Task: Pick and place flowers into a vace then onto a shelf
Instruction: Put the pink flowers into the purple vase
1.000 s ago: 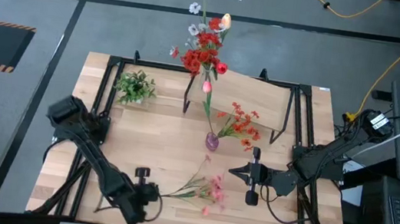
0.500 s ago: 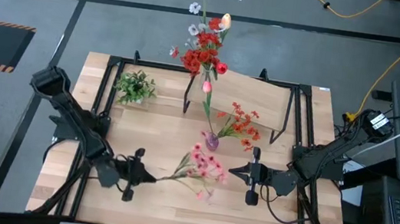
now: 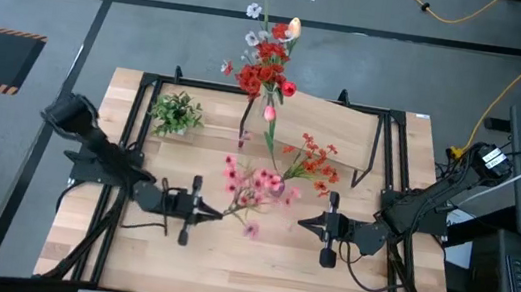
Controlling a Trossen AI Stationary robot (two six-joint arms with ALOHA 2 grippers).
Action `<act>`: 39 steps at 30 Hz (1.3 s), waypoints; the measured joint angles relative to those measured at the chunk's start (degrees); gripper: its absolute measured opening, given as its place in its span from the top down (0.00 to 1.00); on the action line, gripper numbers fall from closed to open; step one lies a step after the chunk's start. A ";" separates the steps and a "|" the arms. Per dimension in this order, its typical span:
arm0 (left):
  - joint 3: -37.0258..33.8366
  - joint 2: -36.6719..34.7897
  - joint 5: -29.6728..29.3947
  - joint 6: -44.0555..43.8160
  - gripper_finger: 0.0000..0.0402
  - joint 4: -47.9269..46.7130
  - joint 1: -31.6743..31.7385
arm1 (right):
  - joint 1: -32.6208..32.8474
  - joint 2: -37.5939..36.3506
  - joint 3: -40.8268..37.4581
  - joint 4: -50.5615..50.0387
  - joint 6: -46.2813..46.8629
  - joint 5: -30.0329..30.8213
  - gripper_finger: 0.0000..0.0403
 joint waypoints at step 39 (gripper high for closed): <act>14.62 23.53 20.09 14.49 0.99 31.74 27.42 | -2.03 5.05 0.02 6.91 -4.06 1.04 0.97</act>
